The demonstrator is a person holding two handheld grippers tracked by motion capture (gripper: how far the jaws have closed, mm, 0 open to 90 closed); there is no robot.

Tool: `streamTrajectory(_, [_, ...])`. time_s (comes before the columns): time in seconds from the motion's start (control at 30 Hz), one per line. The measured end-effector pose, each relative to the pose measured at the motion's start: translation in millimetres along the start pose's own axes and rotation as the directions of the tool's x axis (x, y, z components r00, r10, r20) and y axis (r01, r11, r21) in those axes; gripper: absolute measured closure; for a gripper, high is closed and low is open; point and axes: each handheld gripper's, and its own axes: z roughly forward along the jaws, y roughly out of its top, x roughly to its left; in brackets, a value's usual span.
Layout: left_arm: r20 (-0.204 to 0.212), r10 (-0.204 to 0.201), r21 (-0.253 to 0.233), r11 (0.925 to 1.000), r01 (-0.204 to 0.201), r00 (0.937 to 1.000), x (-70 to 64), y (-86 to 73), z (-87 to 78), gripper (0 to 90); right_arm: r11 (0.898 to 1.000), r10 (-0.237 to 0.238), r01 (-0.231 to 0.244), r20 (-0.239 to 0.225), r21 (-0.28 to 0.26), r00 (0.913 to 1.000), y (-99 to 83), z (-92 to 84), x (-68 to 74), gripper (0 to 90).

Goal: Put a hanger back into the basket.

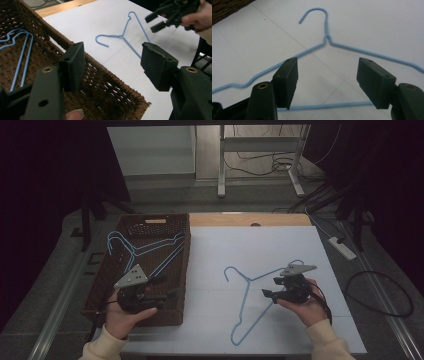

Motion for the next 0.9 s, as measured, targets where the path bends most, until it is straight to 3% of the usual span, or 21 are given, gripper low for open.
streamTrajectory(0.23, [0.006, 0.001, 0.019, 0.9998, -0.001, 1.0000, -0.9, -0.9, 5.9, 36.1, 0.996, 0.000, 0.003, -0.031, 0.091, 0.9995, 32.8, 29.1, -7.3, 36.4])
streamTrajectory(0.47, [0.008, -0.001, 0.024, 0.9997, 0.001, 1.0000, -1.3, -1.1, 8.3, 36.0, 0.986, -0.013, 0.019, -0.036, 0.164, 0.9992, 51.2, 55.5, -9.7, 37.2])
streamTrajectory(0.63, [0.006, -0.002, 0.023, 0.9997, 0.002, 1.0000, -0.5, -0.9, 7.9, 36.0, 0.971, -0.027, 0.034, -0.035, 0.238, 0.9990, 62.6, 81.6, -13.1, 41.9])
streamTrajectory(0.7, [0.008, -0.002, 0.024, 0.9997, 0.002, 1.0000, -0.5, -0.9, 7.9, 36.0, 0.969, -0.028, 0.037, -0.038, 0.246, 0.9989, 64.2, 84.7, -13.3, 42.7])
streamTrajectory(0.87, [0.009, 0.000, 0.026, 0.9997, 0.000, 1.0000, -0.9, -1.2, 8.5, 36.0, 0.946, -0.061, 0.072, -0.046, 0.317, 0.9971, 72.8, 100.7, -9.8, 46.7])
streamTrajectory(0.9, [0.009, 0.000, 0.026, 0.9997, 0.000, 1.0000, -0.9, -1.2, 8.5, 36.0, 0.946, -0.061, 0.072, -0.046, 0.317, 0.9971, 72.8, 100.7, -9.8, 46.7])
